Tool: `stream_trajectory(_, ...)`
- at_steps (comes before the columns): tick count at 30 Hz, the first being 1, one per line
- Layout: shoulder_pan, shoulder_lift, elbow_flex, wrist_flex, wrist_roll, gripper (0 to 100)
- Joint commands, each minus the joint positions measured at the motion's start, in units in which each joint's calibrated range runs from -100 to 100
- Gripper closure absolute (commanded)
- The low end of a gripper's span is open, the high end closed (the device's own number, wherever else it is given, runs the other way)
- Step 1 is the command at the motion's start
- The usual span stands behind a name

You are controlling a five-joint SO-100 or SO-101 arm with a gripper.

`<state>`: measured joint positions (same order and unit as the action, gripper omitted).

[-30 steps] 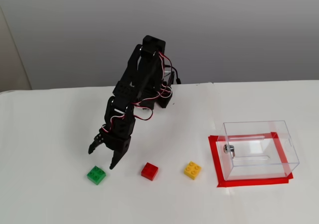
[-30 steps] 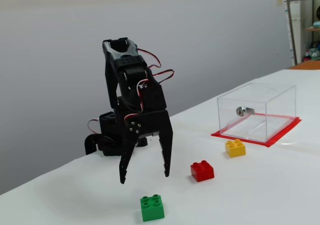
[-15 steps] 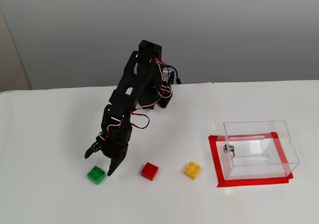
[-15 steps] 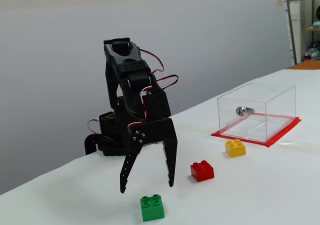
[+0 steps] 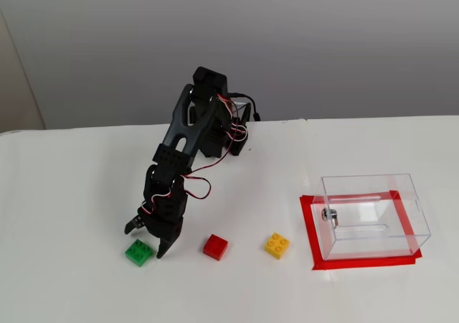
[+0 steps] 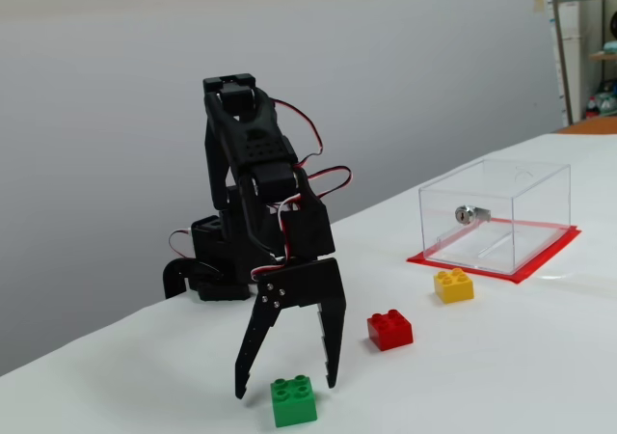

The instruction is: Pick the green lego brick and place it into the transparent box

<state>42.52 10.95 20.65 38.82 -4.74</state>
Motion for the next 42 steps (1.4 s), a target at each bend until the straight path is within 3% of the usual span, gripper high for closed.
stream_trajectory(1, 0.18, 0.38, -2.21, -2.53, 0.2, 61)
stream_trajectory(20, 0.84, 2.33, -2.66, -6.27, 0.25, 62)
stream_trajectory(28, 0.92, 2.33, -2.57, -6.27, 0.25, 92)
stream_trajectory(42, 1.8, -0.9, -2.03, -5.75, 0.3, 92)
